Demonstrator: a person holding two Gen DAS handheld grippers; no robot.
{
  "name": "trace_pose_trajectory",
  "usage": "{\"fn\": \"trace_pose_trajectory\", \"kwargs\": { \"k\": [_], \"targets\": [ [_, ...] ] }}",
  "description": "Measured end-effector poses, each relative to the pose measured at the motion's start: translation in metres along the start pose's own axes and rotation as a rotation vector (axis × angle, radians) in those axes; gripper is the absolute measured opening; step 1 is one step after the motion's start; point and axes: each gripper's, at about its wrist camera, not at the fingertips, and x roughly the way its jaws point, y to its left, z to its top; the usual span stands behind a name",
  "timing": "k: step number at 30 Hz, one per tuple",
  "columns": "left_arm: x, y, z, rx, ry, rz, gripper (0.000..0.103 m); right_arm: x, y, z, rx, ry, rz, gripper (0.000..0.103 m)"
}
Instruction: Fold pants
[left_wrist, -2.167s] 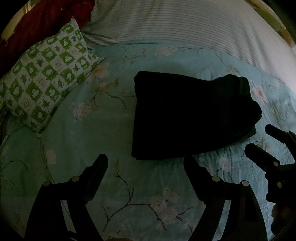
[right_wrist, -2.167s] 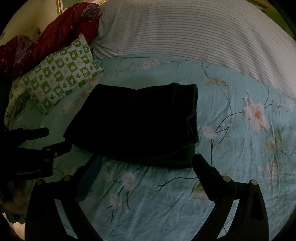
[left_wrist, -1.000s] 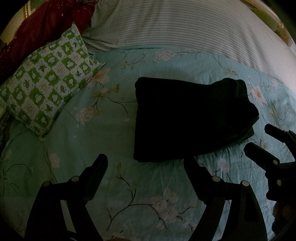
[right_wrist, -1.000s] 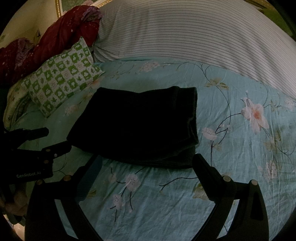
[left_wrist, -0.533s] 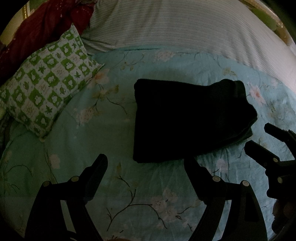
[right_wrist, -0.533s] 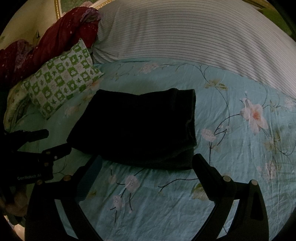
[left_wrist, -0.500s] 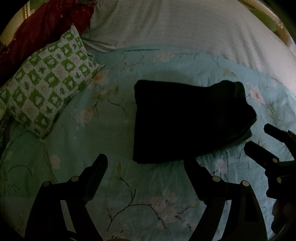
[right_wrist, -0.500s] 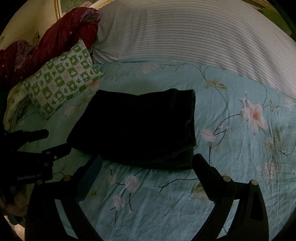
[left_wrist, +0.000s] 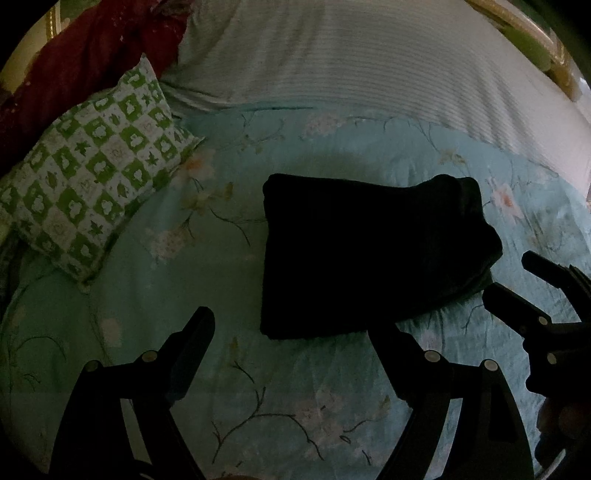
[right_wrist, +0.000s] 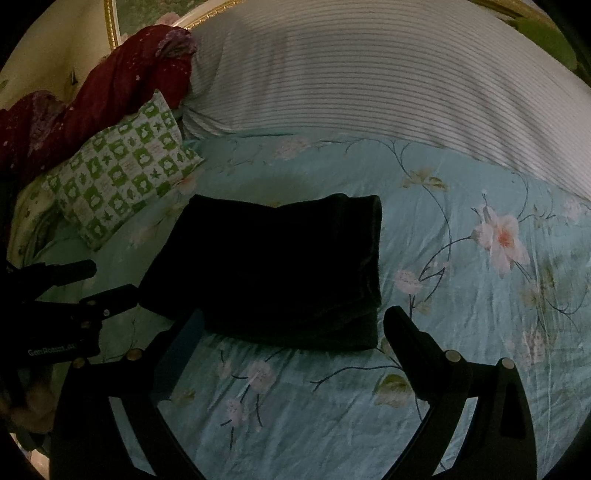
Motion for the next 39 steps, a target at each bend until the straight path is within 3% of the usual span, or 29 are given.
{"fn": "trace_pose_trajectory", "kwargs": {
  "k": [24, 39],
  "targets": [
    [0.003, -0.006, 0.018, 0.006, 0.017, -0.029, 0.086, -0.001, -0.004, 0.01, 0.019, -0.016, 0.005, 0.098],
    [0.006, -0.014, 0.027, 0.02, 0.027, 0.016, 0.085, -0.001, -0.012, 0.012, 0.053, -0.006, 0.022, 0.098]
  ]
}}
